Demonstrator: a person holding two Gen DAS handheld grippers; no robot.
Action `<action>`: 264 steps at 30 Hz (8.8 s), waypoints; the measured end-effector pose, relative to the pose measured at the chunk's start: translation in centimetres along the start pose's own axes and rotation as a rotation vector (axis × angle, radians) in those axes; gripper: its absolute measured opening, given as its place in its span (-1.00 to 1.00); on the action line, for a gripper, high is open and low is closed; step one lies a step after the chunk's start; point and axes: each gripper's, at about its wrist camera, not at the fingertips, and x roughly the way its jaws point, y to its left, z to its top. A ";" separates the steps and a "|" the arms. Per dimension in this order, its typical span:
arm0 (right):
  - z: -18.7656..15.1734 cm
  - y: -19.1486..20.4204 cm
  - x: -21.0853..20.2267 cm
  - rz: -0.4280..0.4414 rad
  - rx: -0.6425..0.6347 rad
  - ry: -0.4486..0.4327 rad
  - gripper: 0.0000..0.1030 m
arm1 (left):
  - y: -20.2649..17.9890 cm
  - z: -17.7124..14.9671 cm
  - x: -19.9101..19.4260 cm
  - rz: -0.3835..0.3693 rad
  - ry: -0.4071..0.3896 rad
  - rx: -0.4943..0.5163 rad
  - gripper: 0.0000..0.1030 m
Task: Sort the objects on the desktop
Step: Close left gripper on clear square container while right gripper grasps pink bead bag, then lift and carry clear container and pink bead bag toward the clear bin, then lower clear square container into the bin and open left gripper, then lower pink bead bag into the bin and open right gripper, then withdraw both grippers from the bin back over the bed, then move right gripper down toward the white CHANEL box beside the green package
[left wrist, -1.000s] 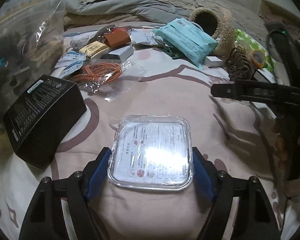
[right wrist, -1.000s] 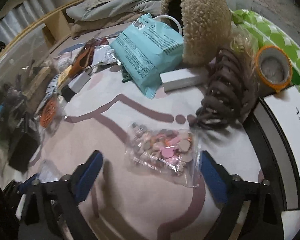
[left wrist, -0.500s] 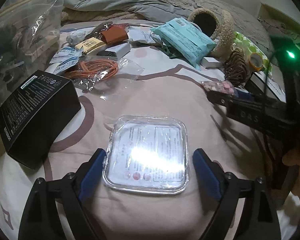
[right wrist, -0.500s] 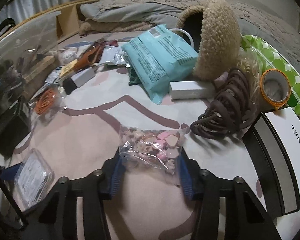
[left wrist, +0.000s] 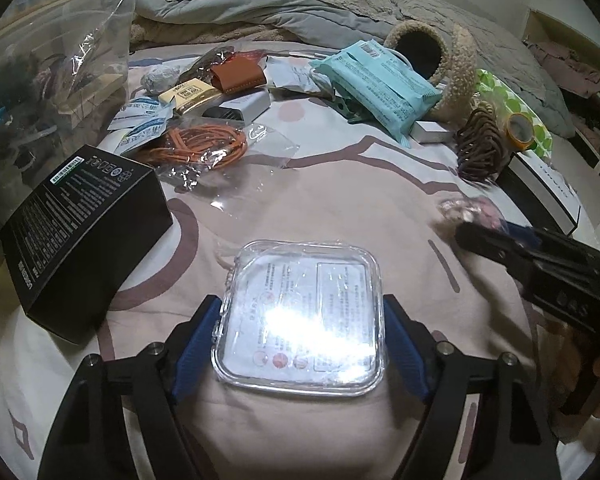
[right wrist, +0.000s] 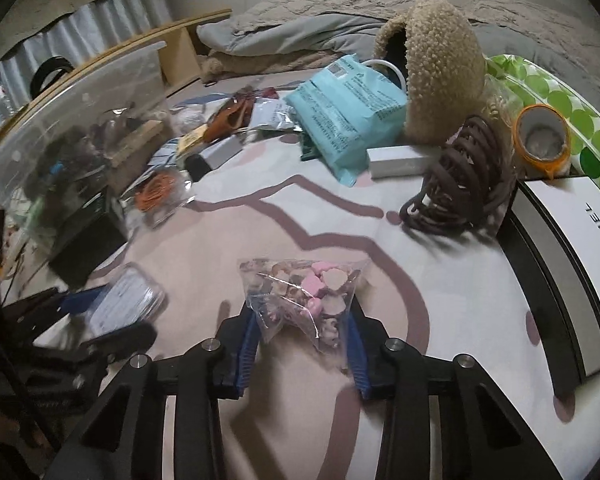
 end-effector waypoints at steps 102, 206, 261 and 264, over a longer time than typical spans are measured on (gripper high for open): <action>21.5 25.3 -9.3 0.333 -0.145 -0.198 -0.24 | 21.7 14.7 -15.5 0.232 -0.127 -0.104 0.68; 16.6 15.0 -15.4 -0.037 -0.081 -0.360 1.00 | 17.0 12.5 -25.3 0.206 -0.474 -0.079 1.00; 8.9 -3.5 -17.7 -0.462 0.076 -0.285 1.00 | 1.0 11.9 -15.7 -0.043 -0.374 0.196 1.00; 8.9 -4.6 -16.4 -0.485 0.101 -0.244 1.00 | 0.6 11.4 -14.7 -0.038 -0.345 0.229 1.00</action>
